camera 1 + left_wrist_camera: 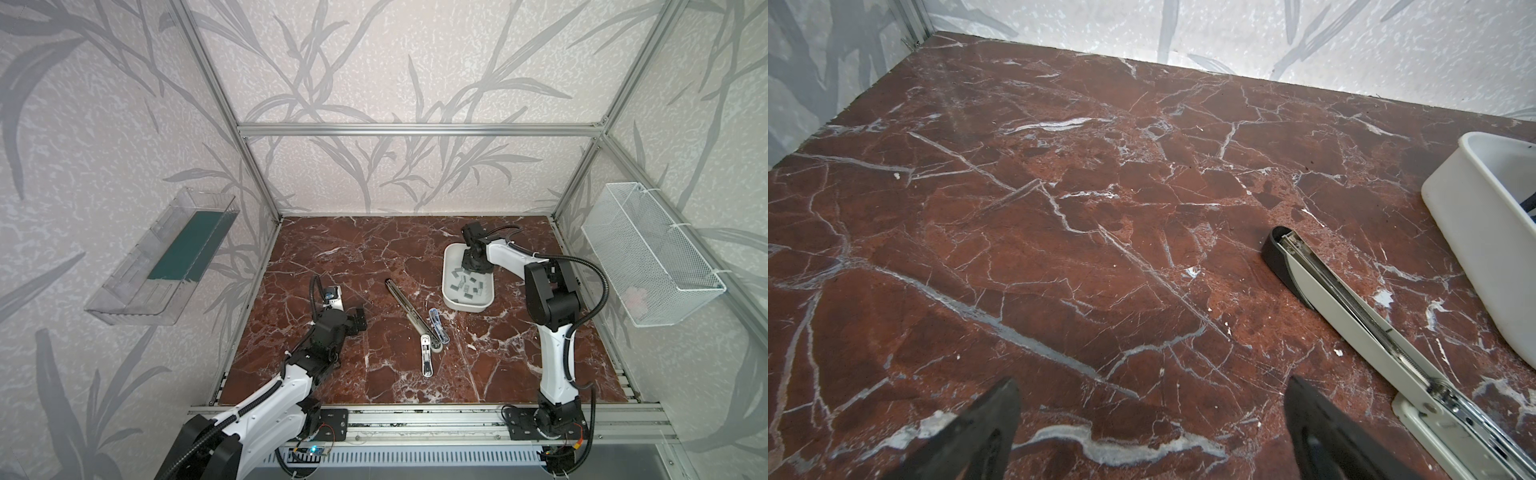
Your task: Load the staples into the stapler
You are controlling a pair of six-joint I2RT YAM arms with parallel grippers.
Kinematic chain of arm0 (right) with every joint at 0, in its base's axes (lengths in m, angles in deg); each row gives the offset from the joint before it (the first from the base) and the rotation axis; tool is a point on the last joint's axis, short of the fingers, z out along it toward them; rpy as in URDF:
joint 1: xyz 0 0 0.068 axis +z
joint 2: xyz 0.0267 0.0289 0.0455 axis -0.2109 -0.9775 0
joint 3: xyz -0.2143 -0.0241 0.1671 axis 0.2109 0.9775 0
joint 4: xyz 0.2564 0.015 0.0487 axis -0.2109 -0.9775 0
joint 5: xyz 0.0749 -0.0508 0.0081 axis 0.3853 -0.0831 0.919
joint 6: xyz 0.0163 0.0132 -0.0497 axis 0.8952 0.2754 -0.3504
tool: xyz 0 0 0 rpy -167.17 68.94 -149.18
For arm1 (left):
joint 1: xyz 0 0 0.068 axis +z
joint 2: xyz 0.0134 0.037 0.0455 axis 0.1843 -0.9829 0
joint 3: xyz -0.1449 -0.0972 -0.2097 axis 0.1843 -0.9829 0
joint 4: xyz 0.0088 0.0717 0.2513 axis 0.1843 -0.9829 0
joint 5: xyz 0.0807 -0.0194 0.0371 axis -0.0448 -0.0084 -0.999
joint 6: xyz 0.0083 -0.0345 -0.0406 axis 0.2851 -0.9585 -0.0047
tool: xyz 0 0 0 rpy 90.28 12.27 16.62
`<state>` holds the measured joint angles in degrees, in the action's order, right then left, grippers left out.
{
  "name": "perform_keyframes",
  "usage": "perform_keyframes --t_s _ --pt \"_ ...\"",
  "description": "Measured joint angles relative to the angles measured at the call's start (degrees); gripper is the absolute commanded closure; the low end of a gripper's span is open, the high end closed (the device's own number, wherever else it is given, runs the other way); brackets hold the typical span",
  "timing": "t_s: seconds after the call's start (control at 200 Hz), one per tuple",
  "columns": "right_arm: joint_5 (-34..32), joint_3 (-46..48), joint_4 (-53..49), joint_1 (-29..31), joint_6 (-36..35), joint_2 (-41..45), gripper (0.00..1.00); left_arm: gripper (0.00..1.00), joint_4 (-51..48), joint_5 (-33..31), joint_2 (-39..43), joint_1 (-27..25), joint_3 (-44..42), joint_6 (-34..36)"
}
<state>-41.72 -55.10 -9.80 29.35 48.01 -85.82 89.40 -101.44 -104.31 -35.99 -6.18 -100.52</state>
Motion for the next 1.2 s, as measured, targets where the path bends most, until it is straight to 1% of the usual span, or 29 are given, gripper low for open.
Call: perform_keyframes --t_s 0.205,0.36,0.525,0.89,1.065,1.205 --pt "0.72 3.91 1.27 0.0 1.22 2.51 0.69 0.01 0.13 0.2 -0.22 0.0 0.0 0.0" --pt "1.68 5.42 2.14 0.0 1.22 3.39 0.68 0.01 0.42 0.5 -0.37 0.0 0.0 0.0" --pt "1.51 4.96 1.84 0.02 1.16 3.26 0.69 0.01 0.44 0.57 -0.66 0.0 0.0 0.0" --pt "0.13 0.81 0.04 -0.92 0.85 0.7 0.71 0.01 0.52 0.57 -1.29 0.0 0.0 0.02" --pt "-0.04 0.72 -0.09 -1.03 0.52 0.63 0.79 0.01 0.55 0.59 -1.73 0.0 0.02 0.02" --pt "0.0 0.72 -0.04 -1.01 0.52 0.63 0.81 0.01 0.55 0.59 -1.77 0.0 0.02 0.02"
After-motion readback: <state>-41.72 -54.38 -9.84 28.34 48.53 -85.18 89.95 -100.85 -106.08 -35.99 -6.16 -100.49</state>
